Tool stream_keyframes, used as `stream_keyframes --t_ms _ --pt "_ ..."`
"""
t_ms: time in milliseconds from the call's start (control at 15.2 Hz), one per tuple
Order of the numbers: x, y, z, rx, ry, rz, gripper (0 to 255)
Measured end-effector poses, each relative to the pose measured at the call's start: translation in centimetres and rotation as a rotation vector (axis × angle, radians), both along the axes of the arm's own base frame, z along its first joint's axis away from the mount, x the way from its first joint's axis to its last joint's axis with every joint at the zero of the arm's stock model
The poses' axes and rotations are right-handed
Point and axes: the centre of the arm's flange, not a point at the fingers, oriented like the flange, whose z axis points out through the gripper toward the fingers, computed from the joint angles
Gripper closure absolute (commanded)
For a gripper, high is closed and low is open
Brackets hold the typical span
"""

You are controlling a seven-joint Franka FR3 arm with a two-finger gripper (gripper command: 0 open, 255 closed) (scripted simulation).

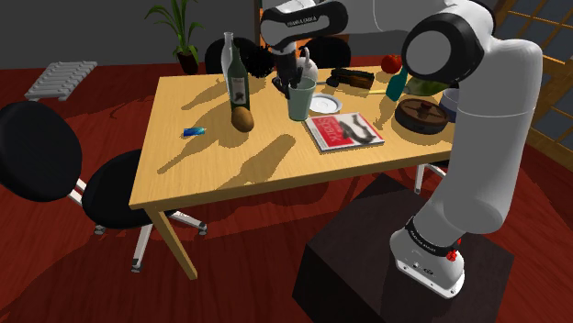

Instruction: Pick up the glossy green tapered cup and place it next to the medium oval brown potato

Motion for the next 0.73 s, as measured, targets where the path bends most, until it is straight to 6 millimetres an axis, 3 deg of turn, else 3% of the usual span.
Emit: stream_keyframes --t_ms 726 --pt "-0.1 0.0 -5.3 0.000 0.000 0.000 255"
